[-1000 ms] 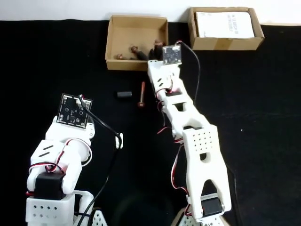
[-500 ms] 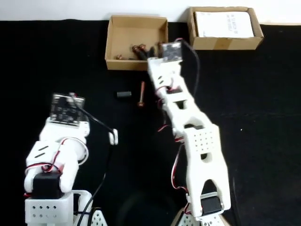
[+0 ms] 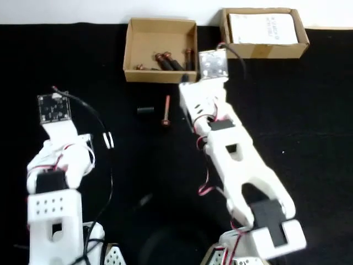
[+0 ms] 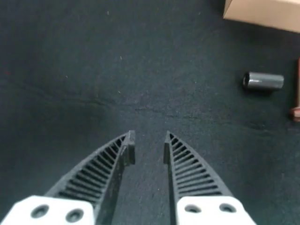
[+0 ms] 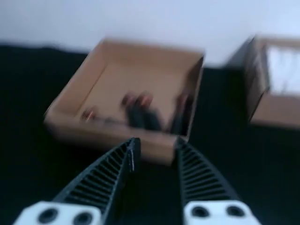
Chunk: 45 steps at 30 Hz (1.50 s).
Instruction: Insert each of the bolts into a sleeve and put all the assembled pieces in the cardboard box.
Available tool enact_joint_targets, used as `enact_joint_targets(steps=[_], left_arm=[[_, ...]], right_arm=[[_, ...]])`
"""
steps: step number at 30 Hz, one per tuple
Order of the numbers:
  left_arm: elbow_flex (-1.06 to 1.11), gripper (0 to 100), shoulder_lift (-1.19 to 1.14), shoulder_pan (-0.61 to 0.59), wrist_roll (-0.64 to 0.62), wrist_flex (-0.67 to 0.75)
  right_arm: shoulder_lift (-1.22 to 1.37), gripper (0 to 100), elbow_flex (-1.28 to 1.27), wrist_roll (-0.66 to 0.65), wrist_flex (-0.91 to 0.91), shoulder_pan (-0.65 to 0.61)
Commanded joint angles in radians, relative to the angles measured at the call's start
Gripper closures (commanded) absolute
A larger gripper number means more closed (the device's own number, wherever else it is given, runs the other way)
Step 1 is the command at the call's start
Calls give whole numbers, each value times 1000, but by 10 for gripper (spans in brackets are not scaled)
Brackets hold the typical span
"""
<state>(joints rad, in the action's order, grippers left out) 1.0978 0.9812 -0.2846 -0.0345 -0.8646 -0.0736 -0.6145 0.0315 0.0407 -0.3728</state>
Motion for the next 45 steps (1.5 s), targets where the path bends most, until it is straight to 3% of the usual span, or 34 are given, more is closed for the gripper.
enact_joint_targets(steps=[1, 7, 12, 21, 25, 29, 45], left_arm=[[-73, 877, -143, -7, -29, 69], [-99, 877, -386, -10, -143, 219], [-97, 877, -541, -19, -157, 334], [-97, 878, -665, -111, -157, 466], [-97, 878, -665, -111, -157, 468], [-97, 878, -661, -111, -158, 468], [-97, 879, -665, -107, -158, 496]], right_arm=[[-77, 813, 22, -3, 197, -67], [165, 811, 271, 153, 283, -134], [444, 811, 585, 276, 429, -145], [680, 806, 960, 279, 773, -280], [720, 721, 1061, 308, 892, -308], [777, 663, 1156, 379, 940, -306], [1175, 663, 1620, 408, 955, -283]])
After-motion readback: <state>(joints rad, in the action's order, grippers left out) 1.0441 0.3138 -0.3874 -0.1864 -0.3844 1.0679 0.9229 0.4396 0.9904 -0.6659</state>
